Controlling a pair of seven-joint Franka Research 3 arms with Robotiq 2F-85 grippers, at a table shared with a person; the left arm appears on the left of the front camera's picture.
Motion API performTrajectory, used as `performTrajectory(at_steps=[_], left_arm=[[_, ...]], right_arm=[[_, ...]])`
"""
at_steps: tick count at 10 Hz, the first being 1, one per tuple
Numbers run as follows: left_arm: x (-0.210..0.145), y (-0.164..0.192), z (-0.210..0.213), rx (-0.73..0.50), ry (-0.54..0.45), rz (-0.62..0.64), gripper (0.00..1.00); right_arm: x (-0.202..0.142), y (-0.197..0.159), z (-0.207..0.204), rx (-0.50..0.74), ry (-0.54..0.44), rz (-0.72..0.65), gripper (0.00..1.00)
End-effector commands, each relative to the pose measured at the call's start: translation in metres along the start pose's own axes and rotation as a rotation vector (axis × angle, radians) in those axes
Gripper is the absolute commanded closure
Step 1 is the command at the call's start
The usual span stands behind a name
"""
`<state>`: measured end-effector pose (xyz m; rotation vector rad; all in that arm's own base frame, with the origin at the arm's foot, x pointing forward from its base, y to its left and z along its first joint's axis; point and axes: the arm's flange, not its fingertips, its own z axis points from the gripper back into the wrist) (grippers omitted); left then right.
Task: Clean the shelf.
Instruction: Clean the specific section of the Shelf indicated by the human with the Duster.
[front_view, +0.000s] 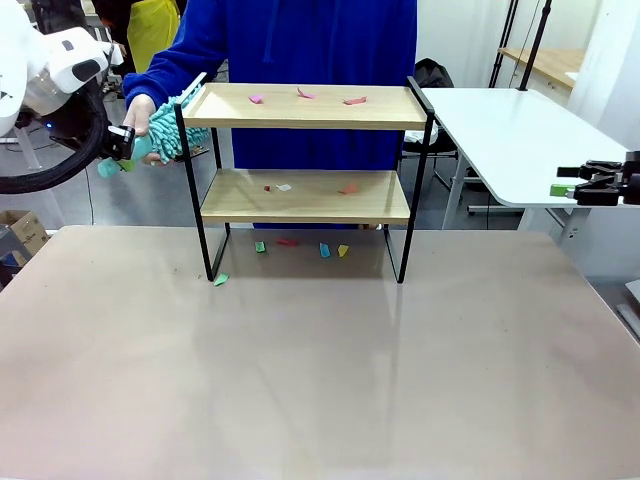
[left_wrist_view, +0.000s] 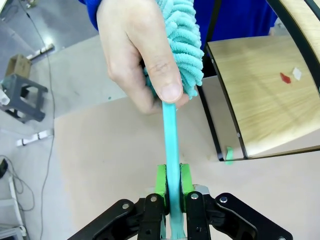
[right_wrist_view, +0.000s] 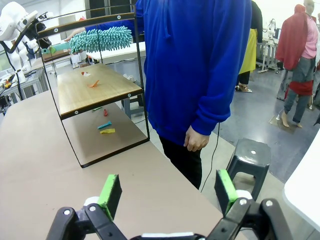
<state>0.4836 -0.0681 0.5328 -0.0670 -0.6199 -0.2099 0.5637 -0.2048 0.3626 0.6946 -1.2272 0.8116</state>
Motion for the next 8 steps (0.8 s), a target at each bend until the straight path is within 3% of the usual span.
performTrajectory(at_steps=[1,2,3,5,8], left_arm=[[0.000,0.001,0.001,0.003,-0.002,-0.017,1.00],[0.000,0.001,0.001,0.003,-0.002,-0.017,1.00],[0.000,0.000,0.000,-0.001,0.001,-0.001,0.87],[-0.011,0.041,0.031,0.133,0.037,-0.162,0.87],[-0.023,0.082,0.081,0.125,0.133,-0.438,0.87]], right_arm=[[0.003,0.000,-0.001,0.003,-0.004,0.004,0.00],[0.003,0.000,-0.001,0.003,-0.004,0.004,0.00],[0.003,0.000,-0.001,0.003,-0.004,0.004,0.00],[0.003,0.000,-0.001,0.003,-0.004,0.004,0.00],[0.003,0.000,-0.001,0.003,-0.004,0.004,0.00]])
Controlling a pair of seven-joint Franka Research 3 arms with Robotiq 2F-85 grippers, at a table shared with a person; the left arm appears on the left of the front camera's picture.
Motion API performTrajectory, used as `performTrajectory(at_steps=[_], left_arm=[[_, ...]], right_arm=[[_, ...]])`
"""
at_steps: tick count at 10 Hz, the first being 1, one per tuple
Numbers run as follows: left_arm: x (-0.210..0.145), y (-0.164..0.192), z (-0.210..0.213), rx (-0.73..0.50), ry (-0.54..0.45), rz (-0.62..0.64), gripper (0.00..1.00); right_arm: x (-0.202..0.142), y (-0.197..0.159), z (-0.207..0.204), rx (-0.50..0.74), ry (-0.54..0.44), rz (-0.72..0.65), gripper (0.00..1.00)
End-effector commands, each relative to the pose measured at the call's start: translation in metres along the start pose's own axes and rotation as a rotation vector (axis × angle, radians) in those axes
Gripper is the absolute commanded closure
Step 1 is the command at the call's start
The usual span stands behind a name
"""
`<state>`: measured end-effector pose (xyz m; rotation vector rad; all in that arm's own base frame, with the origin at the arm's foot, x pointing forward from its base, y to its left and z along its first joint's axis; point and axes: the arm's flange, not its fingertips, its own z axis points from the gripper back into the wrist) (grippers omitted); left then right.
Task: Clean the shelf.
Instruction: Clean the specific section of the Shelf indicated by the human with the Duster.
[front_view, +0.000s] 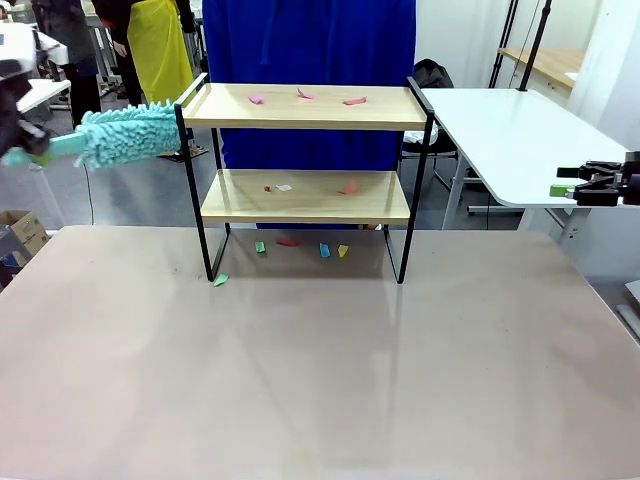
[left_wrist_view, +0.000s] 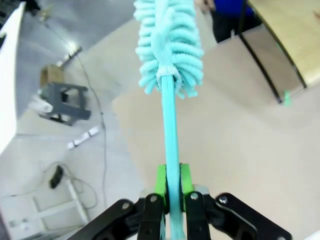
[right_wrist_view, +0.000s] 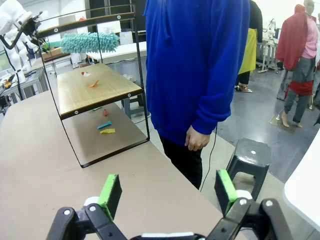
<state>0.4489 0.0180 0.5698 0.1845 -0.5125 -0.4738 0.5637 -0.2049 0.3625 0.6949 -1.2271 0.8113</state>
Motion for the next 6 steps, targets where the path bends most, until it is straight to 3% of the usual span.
performTrajectory(at_steps=[1,3,6], left_arm=[[-0.015,0.019,0.034,-0.007,0.009,-0.225,0.87],[-0.039,0.036,0.061,-0.014,0.085,-0.447,0.87],[-0.072,0.029,0.096,-0.058,0.176,-0.818,0.87]], right_arm=[[0.003,0.000,-0.001,0.003,-0.004,0.005,0.00],[0.003,0.000,-0.001,0.003,-0.004,0.005,0.00],[0.003,0.000,-0.001,0.003,-0.004,0.005,0.00]])
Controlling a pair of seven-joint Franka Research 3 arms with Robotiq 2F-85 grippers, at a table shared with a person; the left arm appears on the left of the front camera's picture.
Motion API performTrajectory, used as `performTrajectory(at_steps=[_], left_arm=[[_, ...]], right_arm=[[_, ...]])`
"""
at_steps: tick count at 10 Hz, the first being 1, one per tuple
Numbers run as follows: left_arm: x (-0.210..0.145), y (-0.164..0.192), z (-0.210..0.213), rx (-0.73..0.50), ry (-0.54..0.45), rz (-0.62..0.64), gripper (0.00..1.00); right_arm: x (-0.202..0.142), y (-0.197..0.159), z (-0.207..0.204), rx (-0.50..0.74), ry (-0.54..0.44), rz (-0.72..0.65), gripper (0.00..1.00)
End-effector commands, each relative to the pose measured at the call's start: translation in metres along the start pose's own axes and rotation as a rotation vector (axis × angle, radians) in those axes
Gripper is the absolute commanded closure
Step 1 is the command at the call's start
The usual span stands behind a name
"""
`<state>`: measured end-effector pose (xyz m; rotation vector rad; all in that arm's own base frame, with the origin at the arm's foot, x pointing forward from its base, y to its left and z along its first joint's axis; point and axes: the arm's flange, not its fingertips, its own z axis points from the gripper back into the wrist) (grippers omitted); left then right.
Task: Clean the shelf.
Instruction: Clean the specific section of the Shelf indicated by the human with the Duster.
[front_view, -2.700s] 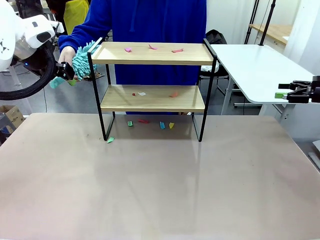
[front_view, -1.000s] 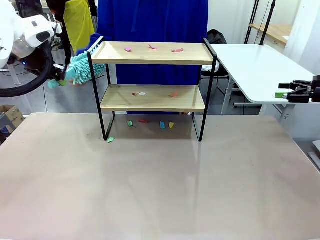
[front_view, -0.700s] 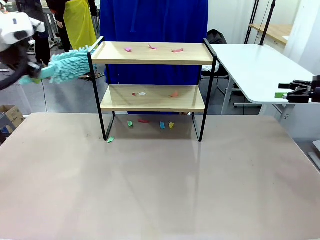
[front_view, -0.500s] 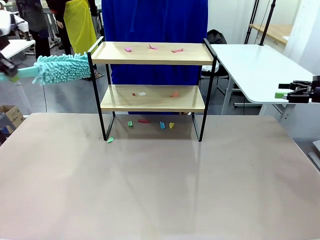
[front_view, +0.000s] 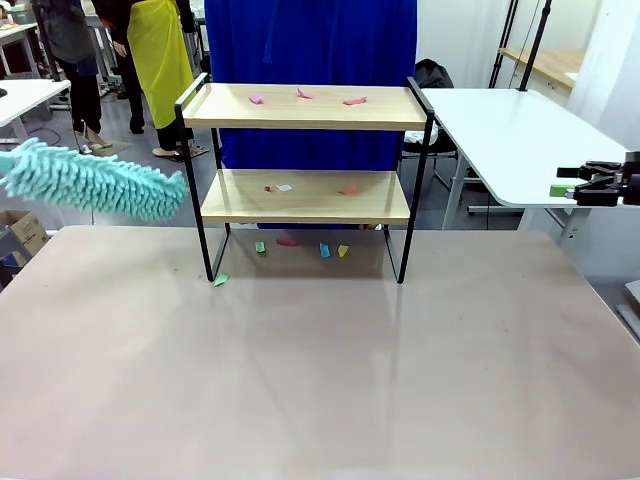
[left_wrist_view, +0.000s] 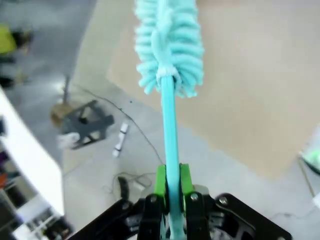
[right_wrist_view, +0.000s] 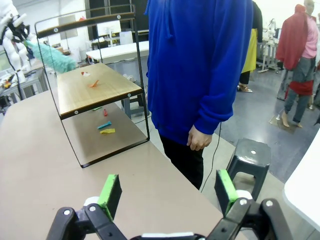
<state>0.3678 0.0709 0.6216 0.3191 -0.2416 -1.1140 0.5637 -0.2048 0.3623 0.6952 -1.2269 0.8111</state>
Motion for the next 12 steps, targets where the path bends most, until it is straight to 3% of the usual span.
performTrajectory(at_steps=[1,3,6,7,8,9,10,12], left_arm=[[-0.012,-0.019,0.023,0.031,0.031,-0.264,0.87],[-0.017,-0.043,0.042,-0.037,0.061,-0.483,0.87],[-0.004,-0.069,0.042,-0.176,0.085,-0.587,0.87],[0.004,-0.076,0.036,-0.191,0.087,-0.607,0.87],[0.012,-0.074,0.030,-0.123,0.098,-0.609,0.87],[0.018,-0.069,0.026,-0.080,0.037,-0.566,0.87],[0.008,-0.077,0.035,-0.177,0.080,-0.596,0.87],[0.008,-0.077,0.035,-0.177,0.080,-0.596,0.87]], right_arm=[[0.003,0.000,-0.001,0.003,-0.004,0.005,0.00],[0.003,0.000,-0.001,0.003,-0.004,0.005,0.00],[0.003,0.000,-0.001,0.003,-0.004,0.005,0.00],[0.003,0.000,-0.001,0.003,-0.004,0.005,0.00],[0.003,0.000,-0.001,0.003,-0.004,0.005,0.00],[0.003,0.000,-0.001,0.003,-0.004,0.005,0.00],[0.003,0.000,-0.001,0.003,-0.004,0.005,0.00],[0.003,0.000,-0.001,0.003,-0.004,0.005,0.00]])
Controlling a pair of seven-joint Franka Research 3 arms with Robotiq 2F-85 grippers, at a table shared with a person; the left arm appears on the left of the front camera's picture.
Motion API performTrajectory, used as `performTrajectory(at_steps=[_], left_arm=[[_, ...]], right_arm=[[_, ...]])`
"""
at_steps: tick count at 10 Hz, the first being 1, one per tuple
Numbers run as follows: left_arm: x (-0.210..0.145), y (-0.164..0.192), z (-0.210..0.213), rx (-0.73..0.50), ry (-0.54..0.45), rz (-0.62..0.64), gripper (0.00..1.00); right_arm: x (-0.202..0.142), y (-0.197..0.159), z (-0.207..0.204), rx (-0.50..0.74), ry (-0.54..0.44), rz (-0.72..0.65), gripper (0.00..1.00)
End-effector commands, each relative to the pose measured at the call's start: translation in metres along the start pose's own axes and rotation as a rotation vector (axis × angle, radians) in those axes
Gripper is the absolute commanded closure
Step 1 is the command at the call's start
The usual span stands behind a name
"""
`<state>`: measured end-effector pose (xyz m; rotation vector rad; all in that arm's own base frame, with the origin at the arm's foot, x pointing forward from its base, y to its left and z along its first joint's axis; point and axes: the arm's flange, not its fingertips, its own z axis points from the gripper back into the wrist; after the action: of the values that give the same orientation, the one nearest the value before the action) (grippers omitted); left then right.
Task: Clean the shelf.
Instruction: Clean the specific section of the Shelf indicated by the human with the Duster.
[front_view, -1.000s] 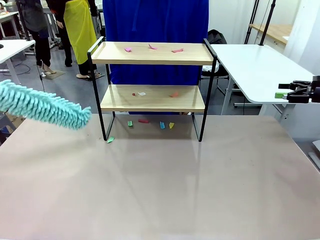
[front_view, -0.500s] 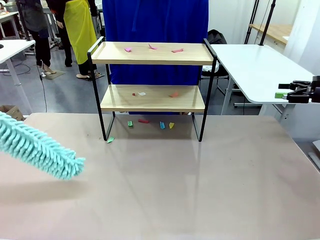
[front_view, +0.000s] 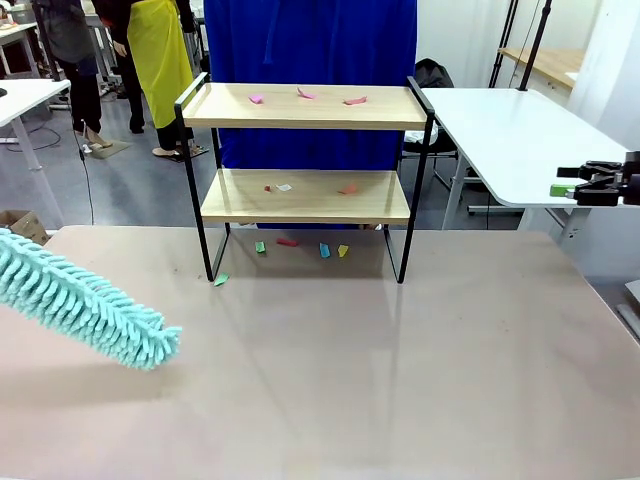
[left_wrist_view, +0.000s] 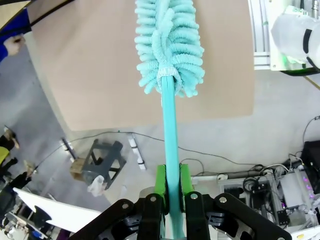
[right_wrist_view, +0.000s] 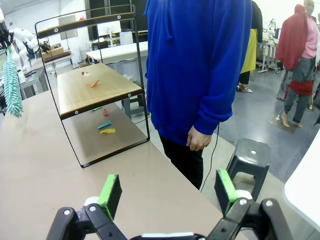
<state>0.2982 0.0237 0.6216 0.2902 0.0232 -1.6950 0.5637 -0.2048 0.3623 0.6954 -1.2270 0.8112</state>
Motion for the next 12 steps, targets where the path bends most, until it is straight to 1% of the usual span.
performTrajectory(at_steps=[1,12], left_arm=[[-0.0042,-0.0036,0.0038,-0.010,0.001,0.000,0.87],[-0.0042,-0.0036,0.0038,-0.010,0.001,0.000,0.87]], right_arm=[[0.0030,0.0003,-0.0013,0.002,-0.004,0.005,0.00],[0.0030,0.0003,-0.0013,0.002,-0.004,0.005,0.00]])
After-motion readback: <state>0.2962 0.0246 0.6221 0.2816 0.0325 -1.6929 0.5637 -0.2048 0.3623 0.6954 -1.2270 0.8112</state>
